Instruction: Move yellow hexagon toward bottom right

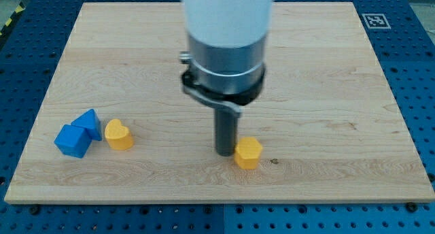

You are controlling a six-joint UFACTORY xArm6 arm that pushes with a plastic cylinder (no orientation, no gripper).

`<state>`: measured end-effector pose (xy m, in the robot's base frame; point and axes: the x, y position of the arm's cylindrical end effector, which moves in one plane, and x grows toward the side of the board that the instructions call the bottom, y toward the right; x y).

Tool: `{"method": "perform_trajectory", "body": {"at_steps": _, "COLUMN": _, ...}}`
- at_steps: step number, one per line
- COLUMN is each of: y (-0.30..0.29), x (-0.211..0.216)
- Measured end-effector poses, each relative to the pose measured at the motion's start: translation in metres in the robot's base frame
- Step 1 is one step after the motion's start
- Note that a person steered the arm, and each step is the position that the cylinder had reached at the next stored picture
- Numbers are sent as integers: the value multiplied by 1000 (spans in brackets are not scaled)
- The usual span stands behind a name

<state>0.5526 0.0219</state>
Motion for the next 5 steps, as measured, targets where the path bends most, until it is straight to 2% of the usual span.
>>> {"method": "perform_trajectory", "body": {"at_steps": 1, "y": 40, "x": 0}}
{"method": "perform_trajectory", "body": {"at_steps": 2, "y": 54, "x": 0}}
{"method": "perform_trajectory", "body": {"at_steps": 4, "y": 6, "x": 24}}
{"method": "perform_trajectory", "body": {"at_steps": 5, "y": 17, "x": 24}}
